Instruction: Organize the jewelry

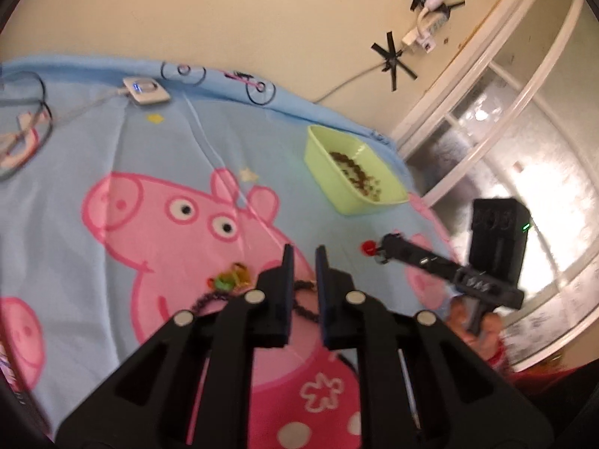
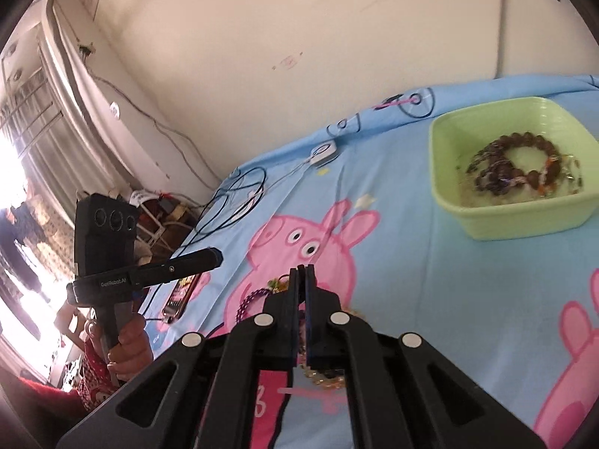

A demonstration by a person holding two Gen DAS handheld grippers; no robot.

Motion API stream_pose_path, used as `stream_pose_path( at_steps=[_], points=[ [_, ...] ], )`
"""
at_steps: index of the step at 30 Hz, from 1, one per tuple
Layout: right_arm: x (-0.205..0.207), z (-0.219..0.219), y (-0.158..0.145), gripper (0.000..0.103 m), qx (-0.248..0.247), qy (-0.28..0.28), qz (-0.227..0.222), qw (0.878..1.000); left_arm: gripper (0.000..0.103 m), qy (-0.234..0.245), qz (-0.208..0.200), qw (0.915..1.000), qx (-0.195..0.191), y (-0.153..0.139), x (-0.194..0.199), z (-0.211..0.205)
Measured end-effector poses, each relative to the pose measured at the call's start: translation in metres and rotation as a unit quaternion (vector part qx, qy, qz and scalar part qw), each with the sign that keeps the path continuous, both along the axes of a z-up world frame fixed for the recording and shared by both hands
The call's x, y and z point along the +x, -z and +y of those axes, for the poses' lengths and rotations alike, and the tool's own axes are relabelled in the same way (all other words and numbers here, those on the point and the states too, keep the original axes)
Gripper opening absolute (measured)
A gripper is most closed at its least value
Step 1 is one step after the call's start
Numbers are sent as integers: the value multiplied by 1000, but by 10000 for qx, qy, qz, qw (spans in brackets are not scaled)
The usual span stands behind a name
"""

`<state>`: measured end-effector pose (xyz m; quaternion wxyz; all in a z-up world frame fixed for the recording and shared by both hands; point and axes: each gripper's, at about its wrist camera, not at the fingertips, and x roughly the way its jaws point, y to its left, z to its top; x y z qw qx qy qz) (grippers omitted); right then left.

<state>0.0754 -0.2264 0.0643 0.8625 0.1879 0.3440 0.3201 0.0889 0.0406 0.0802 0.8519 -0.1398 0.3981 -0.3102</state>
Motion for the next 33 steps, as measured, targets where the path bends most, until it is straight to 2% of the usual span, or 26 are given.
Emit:
stream_pose_path(
  at_steps=[1, 2, 3, 5, 8, 10, 16, 17, 18, 23, 26, 30, 33],
  points=[
    [0, -2, 1, 0, 14, 3, 8, 10000, 15, -43, -30, 9997, 230, 3, 0, -2],
    [2, -3, 3, 0, 25, -1, 22, 10000, 24, -76, -30, 9990, 440, 6, 0, -6],
    [2, -2, 5, 0, 35, -15, 49, 10000, 27, -78, -45, 9977, 676, 12, -1, -12],
    [3, -1, 8, 0, 71, -64, 94, 9999, 28, 6, -92, 9933, 1153, 25, -4, -25],
    [5, 2, 13, 0, 143, -147, 167, 9996, 28, 97, -75, 9861, 1654, 43, -3, -34],
    [7, 5, 15, 0, 153, -170, 197, 9995, 28, 99, 8, 9841, 1775, 52, 1, -37],
    [10, 10, 19, 0, 142, -167, 261, 9994, 26, 123, -210, 9796, 1995, 57, 1, -47],
    [11, 10, 20, 0, 146, -163, 268, 9994, 12, 128, -257, 9779, 2073, 58, 1, -49],
    [12, 9, 20, 0, 150, -159, 271, 9994, 4, 202, -188, 9778, 2078, 60, 3, -50],
    [10, 6, 18, 0, 179, -147, 234, 9995, 3, 242, -131, 9803, 1954, 57, 2, -53],
    [8, 3, 14, 0, 207, -138, 189, 9995, 2, 272, 5, 9888, 1470, 47, 3, -47],
    [8, -6, 5, 0, 266, -89, 60, 9996, 2, 428, 63, 9959, 800, 24, 7, -42],
    [10, -19, -4, 0, 286, 89, -86, 9995, 2, 558, -11, 9970, 543, 3, 16, -51]
  ],
)
